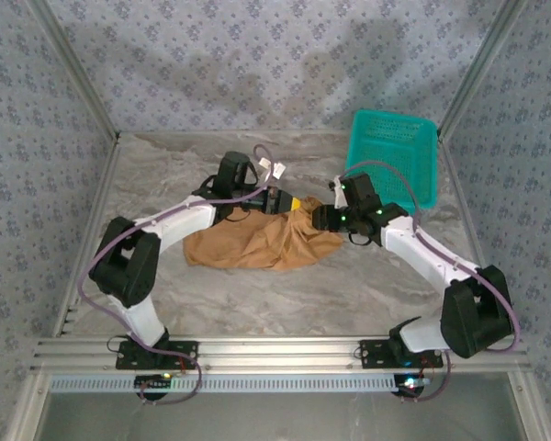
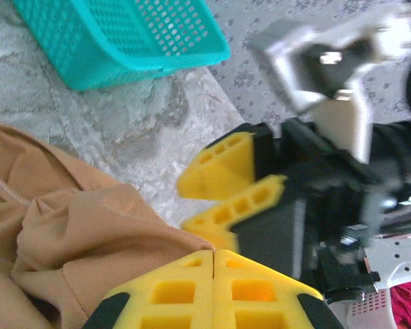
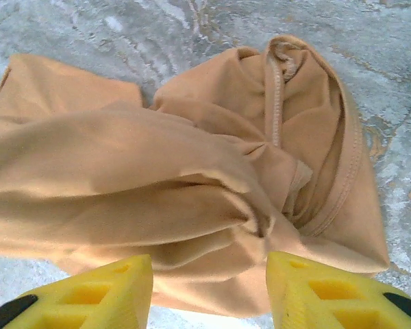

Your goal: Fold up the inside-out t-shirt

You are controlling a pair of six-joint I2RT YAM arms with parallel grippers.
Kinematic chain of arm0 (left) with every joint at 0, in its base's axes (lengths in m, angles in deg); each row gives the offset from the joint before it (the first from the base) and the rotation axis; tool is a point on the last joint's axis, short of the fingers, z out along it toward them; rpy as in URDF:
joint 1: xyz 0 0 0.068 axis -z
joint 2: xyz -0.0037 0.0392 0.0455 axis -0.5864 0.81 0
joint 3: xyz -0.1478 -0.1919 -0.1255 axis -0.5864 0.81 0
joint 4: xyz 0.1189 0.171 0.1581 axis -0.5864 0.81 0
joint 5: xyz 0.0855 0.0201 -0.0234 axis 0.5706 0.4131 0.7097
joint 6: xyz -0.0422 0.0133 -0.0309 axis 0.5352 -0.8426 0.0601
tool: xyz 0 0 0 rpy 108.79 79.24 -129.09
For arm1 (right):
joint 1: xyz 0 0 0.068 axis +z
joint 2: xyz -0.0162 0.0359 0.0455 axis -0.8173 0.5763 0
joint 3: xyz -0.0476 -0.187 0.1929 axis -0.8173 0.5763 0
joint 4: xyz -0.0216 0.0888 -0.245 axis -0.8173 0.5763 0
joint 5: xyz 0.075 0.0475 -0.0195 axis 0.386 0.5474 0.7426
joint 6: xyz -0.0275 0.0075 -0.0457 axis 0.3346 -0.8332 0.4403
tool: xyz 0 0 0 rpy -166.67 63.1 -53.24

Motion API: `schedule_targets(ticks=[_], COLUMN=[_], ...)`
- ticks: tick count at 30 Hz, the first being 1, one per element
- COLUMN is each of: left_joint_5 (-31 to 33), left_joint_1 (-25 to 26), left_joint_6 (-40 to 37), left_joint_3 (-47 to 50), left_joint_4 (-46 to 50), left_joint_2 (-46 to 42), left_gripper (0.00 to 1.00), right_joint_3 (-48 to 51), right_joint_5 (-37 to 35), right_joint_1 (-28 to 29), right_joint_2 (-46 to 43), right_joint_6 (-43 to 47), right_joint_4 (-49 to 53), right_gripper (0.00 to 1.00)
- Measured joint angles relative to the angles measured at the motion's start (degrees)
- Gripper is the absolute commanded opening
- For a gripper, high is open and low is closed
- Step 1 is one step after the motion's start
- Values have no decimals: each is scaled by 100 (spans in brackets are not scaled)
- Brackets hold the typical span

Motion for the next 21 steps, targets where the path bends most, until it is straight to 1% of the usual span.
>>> schedule_targets(ticks=[5,11,12,15,16,21], left_joint_5=[-26,-52,-63,-66,-66,2], left_joint_1=[0,0,0,-2,-11,-46], left_joint_6=[11,9,9,-2,-22,-369], left_joint_3=[55,55,55,98,111,142], left_joint_4=[-17,-35,-35,-17,2,435], left_joint_2=[146,146,144,133,131,94], left_gripper=[0,0,0,0,0,0], right_joint_3=[-2,-232,-284,-452,-503,-761], right_joint_5=[7,129,146,129,107,2], right_joint_1=[42,57,57,61,61,31], right_joint_2=[37,824,984,1346,1414,1300], right_joint_6=[131,328,365,483,479,485], right_joint_4=[-9,-188,-219,-251,-249,-15], right_gripper=[49,51,48,9,0,0])
